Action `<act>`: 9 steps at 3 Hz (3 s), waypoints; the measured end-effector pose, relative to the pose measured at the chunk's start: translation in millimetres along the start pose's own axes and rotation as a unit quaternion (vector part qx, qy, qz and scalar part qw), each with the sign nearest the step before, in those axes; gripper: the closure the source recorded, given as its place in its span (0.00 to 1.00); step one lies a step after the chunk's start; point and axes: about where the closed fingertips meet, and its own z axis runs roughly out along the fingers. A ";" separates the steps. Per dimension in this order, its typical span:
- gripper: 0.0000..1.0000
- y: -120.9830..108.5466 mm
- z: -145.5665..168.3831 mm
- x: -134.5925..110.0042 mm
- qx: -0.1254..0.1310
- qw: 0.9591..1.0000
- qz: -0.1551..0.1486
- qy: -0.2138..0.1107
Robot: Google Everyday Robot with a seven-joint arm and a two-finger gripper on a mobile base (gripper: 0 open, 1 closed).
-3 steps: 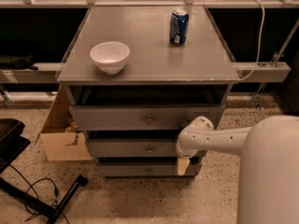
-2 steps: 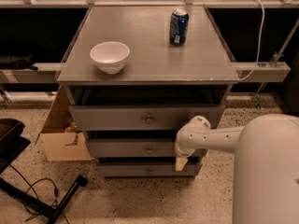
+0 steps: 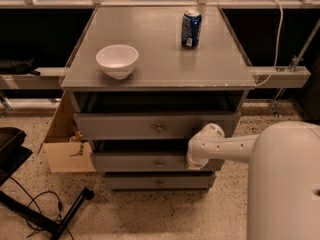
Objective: Open middle drawer
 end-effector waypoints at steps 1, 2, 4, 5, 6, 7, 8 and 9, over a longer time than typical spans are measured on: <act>0.89 -0.9 -4.8 0.9 0.000 1.000 0.000 0.001; 1.00 -0.3 -9.4 5.3 0.000 1.000 0.002 0.005; 1.00 16.0 -16.8 15.3 -0.011 1.000 0.010 0.015; 1.00 29.2 -22.3 20.4 -0.022 1.000 0.007 0.020; 1.00 32.8 -21.9 20.0 -0.025 0.999 0.006 0.021; 0.81 37.7 -23.4 20.8 -0.029 0.999 0.003 0.020; 0.58 37.8 -23.3 20.8 -0.029 0.999 0.003 0.020; 0.35 37.8 -23.3 20.8 -0.029 0.999 0.003 0.020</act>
Offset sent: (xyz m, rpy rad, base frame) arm -0.1320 -0.0767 0.0292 -0.1877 0.1342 -0.0468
